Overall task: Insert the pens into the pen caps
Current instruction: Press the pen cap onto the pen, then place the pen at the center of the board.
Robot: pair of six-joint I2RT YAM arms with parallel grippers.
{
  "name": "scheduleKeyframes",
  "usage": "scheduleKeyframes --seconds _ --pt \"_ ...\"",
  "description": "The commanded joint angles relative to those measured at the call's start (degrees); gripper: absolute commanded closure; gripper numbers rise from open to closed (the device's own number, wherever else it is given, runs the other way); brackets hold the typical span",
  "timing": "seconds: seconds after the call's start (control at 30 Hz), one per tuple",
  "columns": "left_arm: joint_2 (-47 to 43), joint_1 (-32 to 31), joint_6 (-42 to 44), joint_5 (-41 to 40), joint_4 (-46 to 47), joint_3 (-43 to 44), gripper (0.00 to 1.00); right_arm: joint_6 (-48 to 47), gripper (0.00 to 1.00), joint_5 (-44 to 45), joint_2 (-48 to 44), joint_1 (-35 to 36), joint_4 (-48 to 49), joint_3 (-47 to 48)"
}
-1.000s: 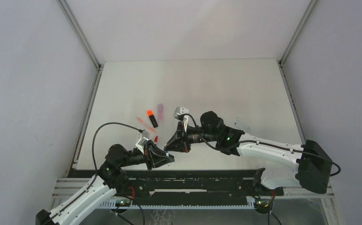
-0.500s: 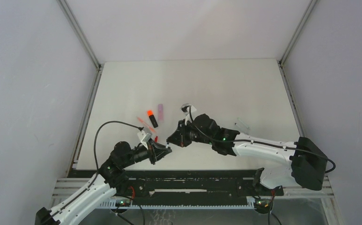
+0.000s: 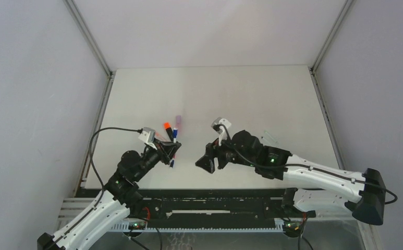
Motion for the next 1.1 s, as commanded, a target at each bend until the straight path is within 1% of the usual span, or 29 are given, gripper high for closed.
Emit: scheduleKeyframes --seconds 0.0,0.07,0.13,0.17,0.23,0.37,0.43,0.53,0.63,0.8,0.93,1.0,1.07 --pt "1.5 0.3 -5.4 -13.7 -11.9 3.7 1.0 -6.1 0.34 3.6 -6.6 -3.6 0.5 2.7" --pt "2.2 0.7 -7.6 -18.6 -17.0 4.4 1.0 -7.3 0.33 7.4 -8.7 -4.5 -1.1 2.4" --pt "3.4 2.6 -9.4 -20.8 -20.5 4.8 1.0 -7.7 0.32 11.0 -10.7 -5.2 -3.0 1.7" --pt "4.3 4.2 -9.9 -20.0 -21.6 4.7 1.0 -7.6 0.32 12.0 -11.6 -5.7 -3.6 1.1" --pt "6.7 9.7 -11.2 -16.2 -22.1 4.2 1.0 -7.2 0.31 12.3 -13.3 -6.9 -3.8 -0.6" --pt "12.1 19.4 -13.7 -8.0 -18.8 1.9 1.0 -5.9 0.31 13.0 -15.4 -8.8 -4.2 -3.8" --pt "14.5 22.1 -13.6 -6.5 -17.3 1.5 0.99 -5.5 0.32 15.6 -15.9 -9.3 -5.7 -4.5" --pt "18.5 24.5 -12.5 -5.0 -15.7 2.0 0.96 -4.9 0.32 22.0 -16.9 -9.7 -8.6 -5.3" --pt "22.4 26.5 -12.0 -2.0 -13.1 2.5 0.91 -4.1 0.32 25.1 -18.0 -10.5 -10.3 -6.4" --pt "28.4 30.3 -12.2 1.1 -8.1 2.7 0.83 -3.2 0.32 24.7 -19.8 -11.5 -10.1 -8.1" --pt "32.3 31.4 -12.8 3.3 -4.7 2.8 0.77 -2.9 0.32 26.4 -20.3 -11.9 -11.6 -8.5" --pt "33.4 31.4 -12.7 3.7 -3.7 2.9 0.7 -2.8 0.32 27.4 -20.6 -12.1 -12.6 -8.6" --pt "34.0 31.3 -12.4 3.7 -3.3 3.0 0.61 -2.7 0.32 28.2 -20.8 -12.3 -13.7 -8.7"
